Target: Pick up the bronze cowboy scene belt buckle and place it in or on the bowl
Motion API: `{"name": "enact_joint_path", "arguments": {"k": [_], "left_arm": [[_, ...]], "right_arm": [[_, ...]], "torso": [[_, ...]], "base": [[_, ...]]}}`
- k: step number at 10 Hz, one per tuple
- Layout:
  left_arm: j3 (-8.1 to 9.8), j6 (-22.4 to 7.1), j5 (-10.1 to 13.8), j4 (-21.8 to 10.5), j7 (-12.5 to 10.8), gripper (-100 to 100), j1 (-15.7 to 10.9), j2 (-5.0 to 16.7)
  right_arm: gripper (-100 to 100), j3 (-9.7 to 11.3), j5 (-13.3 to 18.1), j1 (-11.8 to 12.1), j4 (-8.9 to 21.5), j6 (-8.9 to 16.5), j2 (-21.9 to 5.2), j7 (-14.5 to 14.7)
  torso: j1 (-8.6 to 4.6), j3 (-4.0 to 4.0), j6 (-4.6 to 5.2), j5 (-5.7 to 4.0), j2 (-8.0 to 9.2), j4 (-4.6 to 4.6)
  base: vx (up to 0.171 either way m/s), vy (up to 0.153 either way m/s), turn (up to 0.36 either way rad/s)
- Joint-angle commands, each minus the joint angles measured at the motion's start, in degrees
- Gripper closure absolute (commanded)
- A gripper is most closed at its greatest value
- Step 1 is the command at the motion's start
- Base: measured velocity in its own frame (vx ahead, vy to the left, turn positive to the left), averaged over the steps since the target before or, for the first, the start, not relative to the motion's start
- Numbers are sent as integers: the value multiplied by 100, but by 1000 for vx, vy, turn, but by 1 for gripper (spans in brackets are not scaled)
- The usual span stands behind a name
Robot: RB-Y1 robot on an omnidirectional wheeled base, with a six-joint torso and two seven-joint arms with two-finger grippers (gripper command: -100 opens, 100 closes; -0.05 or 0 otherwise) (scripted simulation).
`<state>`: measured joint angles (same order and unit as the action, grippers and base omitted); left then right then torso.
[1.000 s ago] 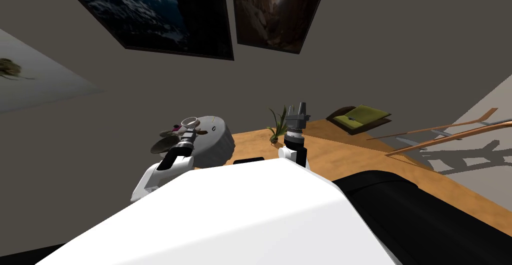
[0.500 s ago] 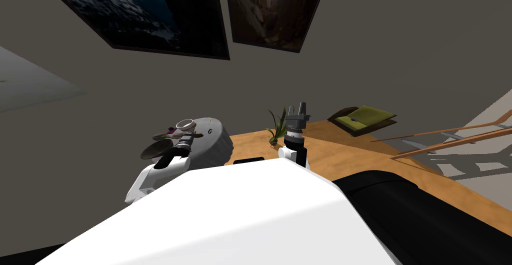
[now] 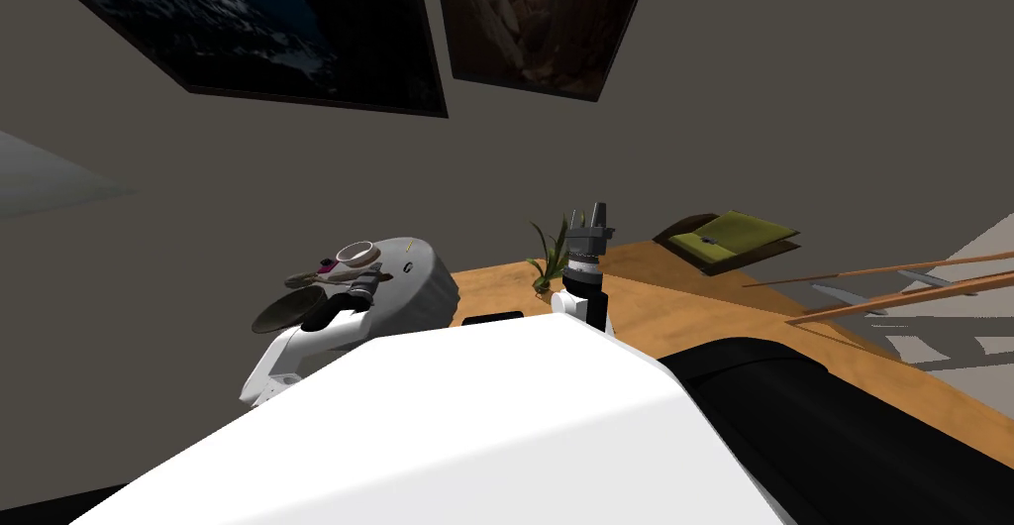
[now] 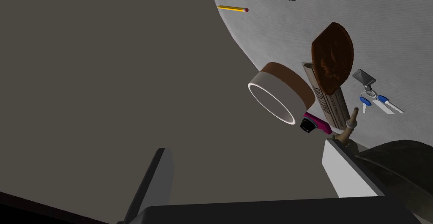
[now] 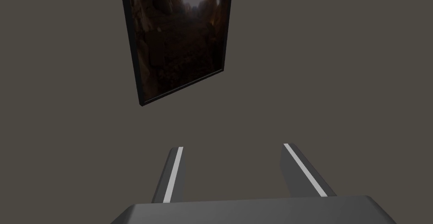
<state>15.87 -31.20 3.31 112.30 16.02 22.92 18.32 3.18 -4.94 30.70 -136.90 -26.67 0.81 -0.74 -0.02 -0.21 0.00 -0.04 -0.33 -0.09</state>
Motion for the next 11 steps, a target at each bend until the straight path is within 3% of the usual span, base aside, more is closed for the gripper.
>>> {"name": "enact_joint_path", "arguments": {"k": [1,11], "left_arm": [[109,-286,120,-212,105,-100,-59,101],[590,-1912,703,-1098,582,-100,-241,422]], "right_arm": [[0,0,0,0,0,0,0,0],[0,0,0,1,0,0,0,0]], "torso": [[0,0,0,0,0,0],[-3,-11,0,-1,-19,-4]], "base": [[117,-46,18],[140,-40,20]]}}
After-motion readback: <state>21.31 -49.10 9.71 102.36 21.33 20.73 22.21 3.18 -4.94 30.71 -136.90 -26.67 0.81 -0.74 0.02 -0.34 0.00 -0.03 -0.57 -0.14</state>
